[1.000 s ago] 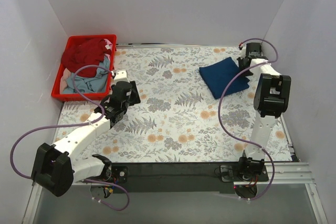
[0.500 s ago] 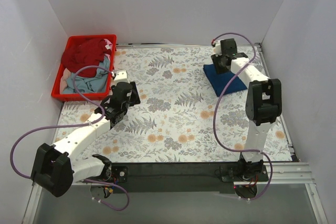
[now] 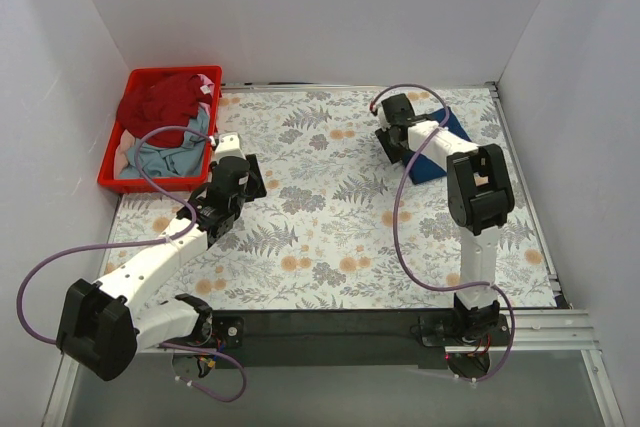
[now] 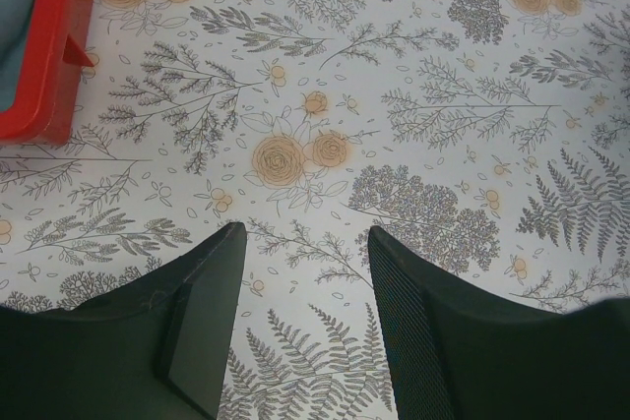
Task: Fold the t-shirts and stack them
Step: Neatly place the folded tshirt to the corner
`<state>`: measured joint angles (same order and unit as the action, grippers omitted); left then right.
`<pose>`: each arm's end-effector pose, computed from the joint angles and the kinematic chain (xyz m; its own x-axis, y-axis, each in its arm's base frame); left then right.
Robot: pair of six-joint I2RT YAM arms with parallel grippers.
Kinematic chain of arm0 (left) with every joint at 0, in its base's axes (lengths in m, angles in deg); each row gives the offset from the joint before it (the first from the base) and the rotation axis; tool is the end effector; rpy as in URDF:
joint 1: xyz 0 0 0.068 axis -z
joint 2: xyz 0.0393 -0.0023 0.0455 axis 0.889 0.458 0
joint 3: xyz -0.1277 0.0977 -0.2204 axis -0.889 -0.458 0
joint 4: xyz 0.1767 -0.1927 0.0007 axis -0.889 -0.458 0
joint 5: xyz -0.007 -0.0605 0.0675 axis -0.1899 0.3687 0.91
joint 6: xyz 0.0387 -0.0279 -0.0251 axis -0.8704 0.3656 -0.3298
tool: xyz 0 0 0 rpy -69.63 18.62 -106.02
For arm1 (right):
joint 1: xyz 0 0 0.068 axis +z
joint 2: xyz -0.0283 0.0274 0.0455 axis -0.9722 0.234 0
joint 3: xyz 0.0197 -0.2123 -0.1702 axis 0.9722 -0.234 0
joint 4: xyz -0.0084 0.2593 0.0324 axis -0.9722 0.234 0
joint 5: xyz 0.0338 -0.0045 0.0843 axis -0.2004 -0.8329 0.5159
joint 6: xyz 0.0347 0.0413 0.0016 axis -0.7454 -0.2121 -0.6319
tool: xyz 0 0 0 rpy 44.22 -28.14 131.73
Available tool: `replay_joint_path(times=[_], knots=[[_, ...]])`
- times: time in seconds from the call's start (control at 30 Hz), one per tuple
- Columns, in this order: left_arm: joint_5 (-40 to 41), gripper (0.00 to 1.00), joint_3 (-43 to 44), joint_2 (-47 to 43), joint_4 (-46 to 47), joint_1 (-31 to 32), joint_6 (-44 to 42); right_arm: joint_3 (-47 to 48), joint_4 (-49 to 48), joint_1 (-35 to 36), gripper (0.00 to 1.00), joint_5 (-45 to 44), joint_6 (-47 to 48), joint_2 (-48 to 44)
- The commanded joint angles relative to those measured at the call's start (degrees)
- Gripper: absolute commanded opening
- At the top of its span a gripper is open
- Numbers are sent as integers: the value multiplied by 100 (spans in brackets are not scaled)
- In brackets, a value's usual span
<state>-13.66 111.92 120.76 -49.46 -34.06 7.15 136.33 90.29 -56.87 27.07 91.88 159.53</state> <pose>0.2200 -0.1040 0.2537 -0.3593 -0.7247 -0.5880 -0.3614 0.6890 -0.6283 0.4319 0.1437 0.1864 -0.7096 -0.4770 -0.5186 -0.3423 0.8767 -0.3380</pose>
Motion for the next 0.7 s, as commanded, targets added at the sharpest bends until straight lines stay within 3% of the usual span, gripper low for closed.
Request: replay_joint_path(times=[0.0, 0.27, 0.67], knots=[[165, 51, -41, -193, 107, 23, -67, -94, 8, 193, 50, -700, 131, 86], [156, 52, -49, -193, 116, 23, -58, -305, 16, 422, 47, -1008, 227, 253], [183, 52, -49, -132, 107, 23, -67, -402, -1, 475, 36, -2125, 386, 517]])
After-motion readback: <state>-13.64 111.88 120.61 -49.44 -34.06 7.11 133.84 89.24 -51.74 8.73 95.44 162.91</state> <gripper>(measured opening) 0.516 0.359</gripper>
